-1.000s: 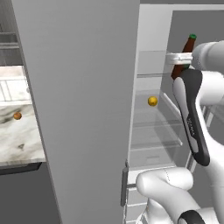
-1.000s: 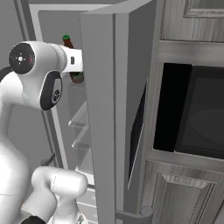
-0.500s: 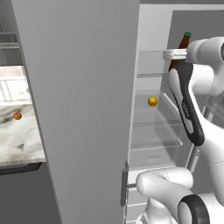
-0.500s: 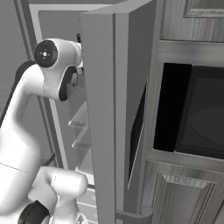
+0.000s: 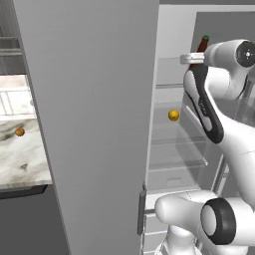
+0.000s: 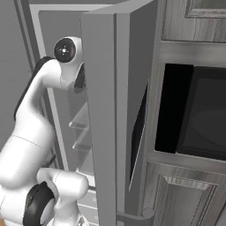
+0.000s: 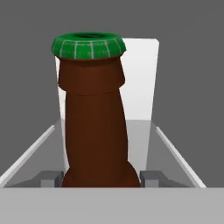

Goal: Place the beer on the top shelf of the fridge to keep it out of children's reach, and place the lemon and apple on lower shelves for easy access.

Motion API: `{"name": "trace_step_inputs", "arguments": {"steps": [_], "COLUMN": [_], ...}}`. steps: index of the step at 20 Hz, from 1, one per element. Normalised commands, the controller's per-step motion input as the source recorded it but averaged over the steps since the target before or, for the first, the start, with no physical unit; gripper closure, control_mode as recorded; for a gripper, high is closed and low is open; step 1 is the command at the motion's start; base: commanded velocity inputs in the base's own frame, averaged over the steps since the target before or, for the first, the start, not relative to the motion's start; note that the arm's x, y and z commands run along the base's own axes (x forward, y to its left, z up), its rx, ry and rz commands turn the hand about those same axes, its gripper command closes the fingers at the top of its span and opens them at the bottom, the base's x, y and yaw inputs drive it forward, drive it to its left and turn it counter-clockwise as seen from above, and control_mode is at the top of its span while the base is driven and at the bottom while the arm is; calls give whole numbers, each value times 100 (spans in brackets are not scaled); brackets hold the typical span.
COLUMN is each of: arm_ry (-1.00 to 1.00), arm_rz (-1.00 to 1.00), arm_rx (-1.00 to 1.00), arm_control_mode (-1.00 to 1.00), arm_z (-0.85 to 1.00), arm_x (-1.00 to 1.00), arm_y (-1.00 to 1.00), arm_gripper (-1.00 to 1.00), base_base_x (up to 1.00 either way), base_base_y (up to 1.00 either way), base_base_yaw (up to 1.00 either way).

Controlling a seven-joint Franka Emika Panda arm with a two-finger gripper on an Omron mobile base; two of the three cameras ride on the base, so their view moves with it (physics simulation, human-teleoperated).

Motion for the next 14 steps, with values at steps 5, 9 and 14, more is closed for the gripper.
{"name": "trace_step_inputs", "arguments": {"steps": [5, 9, 14], "arm_ry": [0, 0, 0], "arm_rz": [0, 0, 0], "arm_rx": [0, 0, 0], "arm_control_mode": [-100, -100, -100], "arm_z": [-30, -14, -3], "arm_x": [50, 52, 55], "arm_y": [-13, -8, -8], "arm_gripper": [100, 100, 100], "base_base_x": [0, 0, 0], "base_base_y": [0, 0, 0], "base_base_yaw": [0, 0, 0]}}
